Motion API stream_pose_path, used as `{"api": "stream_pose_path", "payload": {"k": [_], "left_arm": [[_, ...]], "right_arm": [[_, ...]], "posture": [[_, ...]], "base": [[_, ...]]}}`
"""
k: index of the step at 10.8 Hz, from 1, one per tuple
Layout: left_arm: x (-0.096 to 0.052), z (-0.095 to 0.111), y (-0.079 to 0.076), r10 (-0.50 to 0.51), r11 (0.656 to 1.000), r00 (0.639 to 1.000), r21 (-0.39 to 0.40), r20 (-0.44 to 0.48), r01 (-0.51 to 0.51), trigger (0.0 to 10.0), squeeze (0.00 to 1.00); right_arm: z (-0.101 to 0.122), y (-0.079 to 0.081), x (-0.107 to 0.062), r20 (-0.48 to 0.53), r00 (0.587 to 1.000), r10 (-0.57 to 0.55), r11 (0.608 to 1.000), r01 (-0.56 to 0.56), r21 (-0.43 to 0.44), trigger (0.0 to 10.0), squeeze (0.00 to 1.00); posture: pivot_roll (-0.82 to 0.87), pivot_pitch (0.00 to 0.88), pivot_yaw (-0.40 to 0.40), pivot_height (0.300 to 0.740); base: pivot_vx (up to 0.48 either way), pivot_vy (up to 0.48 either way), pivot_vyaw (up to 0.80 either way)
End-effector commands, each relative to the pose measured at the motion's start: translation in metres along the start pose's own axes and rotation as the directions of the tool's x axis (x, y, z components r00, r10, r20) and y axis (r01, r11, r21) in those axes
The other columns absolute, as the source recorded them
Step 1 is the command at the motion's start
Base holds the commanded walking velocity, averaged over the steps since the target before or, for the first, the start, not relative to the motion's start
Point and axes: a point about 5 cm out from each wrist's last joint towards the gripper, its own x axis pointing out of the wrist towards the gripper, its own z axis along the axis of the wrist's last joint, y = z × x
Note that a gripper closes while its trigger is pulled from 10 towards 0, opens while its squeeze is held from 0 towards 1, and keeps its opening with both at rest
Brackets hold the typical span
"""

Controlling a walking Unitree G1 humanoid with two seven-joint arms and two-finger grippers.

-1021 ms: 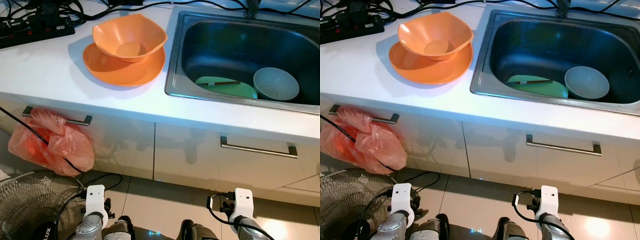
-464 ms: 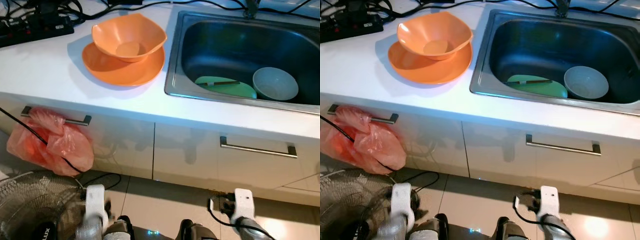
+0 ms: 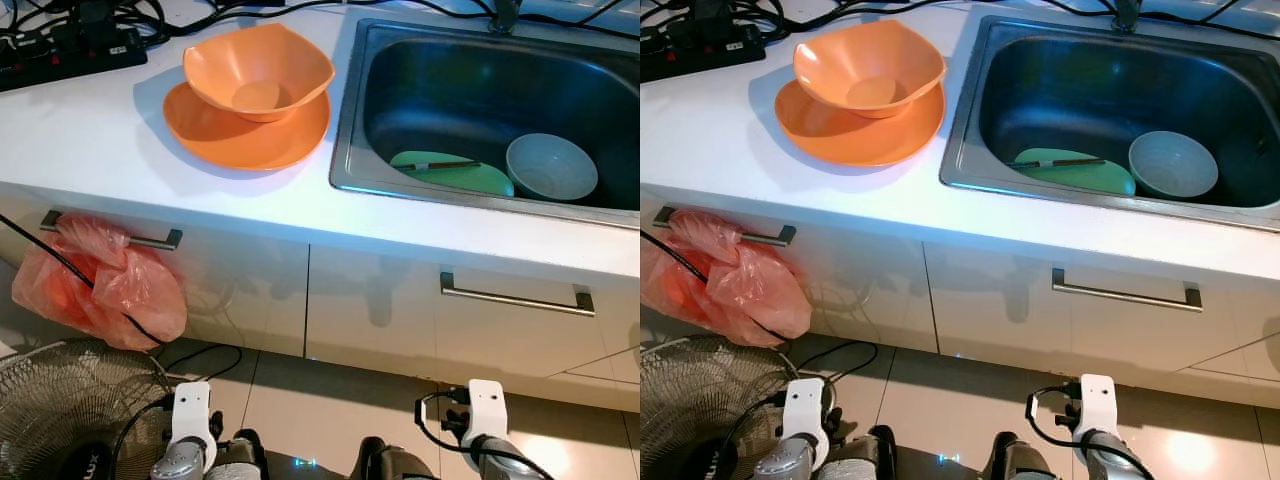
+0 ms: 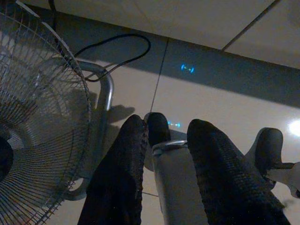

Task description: Kitchen organization

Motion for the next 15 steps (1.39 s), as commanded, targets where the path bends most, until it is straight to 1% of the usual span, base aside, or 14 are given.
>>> {"api": "stream_pose_path", "payload": {"k": [1,2,3,4,5,7,10,11,12,13,14,15], "left_arm": [[-0.002,-0.008,0.004,0.008,1.000,0.999,-0.001,-0.032,-0.008,10.0,0.00],[-0.002,-0.005,0.005,0.010,1.000,1.000,0.014,0.002,-0.010,10.0,0.00],[-0.002,-0.002,0.005,0.015,1.000,0.999,0.015,0.033,-0.016,10.0,0.00],[-0.002,-0.002,0.006,0.010,1.000,0.999,0.022,0.035,-0.011,10.0,0.00],[-0.002,-0.001,0.005,-0.006,0.999,1.000,0.042,0.022,0.006,10.0,0.00],[-0.002,-0.002,0.006,-0.012,0.998,1.000,0.056,0.012,0.012,10.0,0.00],[-0.002,-0.002,0.006,-0.004,0.998,1.000,0.062,0.016,0.003,10.0,0.00],[-0.002,0.000,0.006,0.004,0.999,0.999,0.053,0.042,-0.006,10.0,0.00],[-0.004,0.002,0.006,0.036,0.999,0.994,0.022,0.101,-0.039,10.0,0.00],[-0.005,0.005,0.006,0.058,0.998,0.986,-0.015,0.155,-0.057,10.0,0.00],[-0.006,0.006,0.007,0.073,0.997,0.982,-0.031,0.176,-0.068,10.0,0.00],[-0.005,0.020,0.010,0.079,0.997,0.969,-0.011,0.234,-0.078,10.0,0.00]], "right_arm": [[-0.008,0.000,-0.001,-0.027,1.000,-0.006,1.000,0.007,0.027,10.0,0.00],[-0.009,-0.001,-0.002,-0.014,0.998,-0.054,0.994,0.055,0.098,10.0,0.00],[-0.011,-0.002,-0.002,-0.014,0.993,-0.115,0.979,0.116,0.170,10.0,0.00],[-0.012,-0.002,-0.003,-0.023,0.988,-0.155,0.967,0.156,0.201,10.0,0.00],[-0.013,-0.002,-0.003,-0.037,0.987,-0.158,0.968,0.162,0.192,10.0,0.00],[-0.013,-0.001,-0.002,-0.039,0.988,-0.150,0.967,0.154,0.202,10.0,0.00],[-0.013,0.000,-0.002,-0.042,0.991,-0.129,0.973,0.135,0.188,10.0,0.00],[-0.012,-0.002,-0.002,-0.027,0.989,-0.142,0.971,0.145,0.190,10.0,0.00],[-0.010,-0.004,-0.003,0.010,0.985,-0.171,0.968,0.166,0.187,10.0,0.00],[-0.005,-0.005,-0.004,0.069,0.984,-0.166,0.972,0.151,0.182,10.0,0.00],[-0.003,-0.005,-0.005,0.096,0.982,-0.164,0.975,0.146,0.168,10.0,0.00],[-0.002,-0.007,-0.006,0.120,0.975,-0.187,0.971,0.165,0.175,10.0,0.00]], "posture": [[0.11,0.223,-0.008,0.740],[0.11,0.219,-0.002,0.740],[0.11,0.217,0.001,0.740],[0.09,0.208,0.009,0.740],[0.08,0.203,0.013,0.740],[0.08,0.197,0.018,0.740],[0.08,0.200,0.015,0.740],[0.08,0.206,0.007,0.740],[0.09,0.218,0.003,0.740],[0.09,0.230,-0.001,0.740],[0.08,0.240,-0.003,0.740],[0.09,0.254,-0.006,0.740]], "base": [[0.000,0.000,0.00],[0.000,0.000,0.00],[0.000,0.000,0.00],[0.000,0.000,0.00],[0.000,0.000,0.00],[0.000,0.000,0.00],[0.000,0.000,0.00],[0.000,0.000,0.00],[0.000,0.000,0.00],[0.000,0.000,0.00],[0.000,0.000,0.00],[0.000,0.000,0.00]]}}
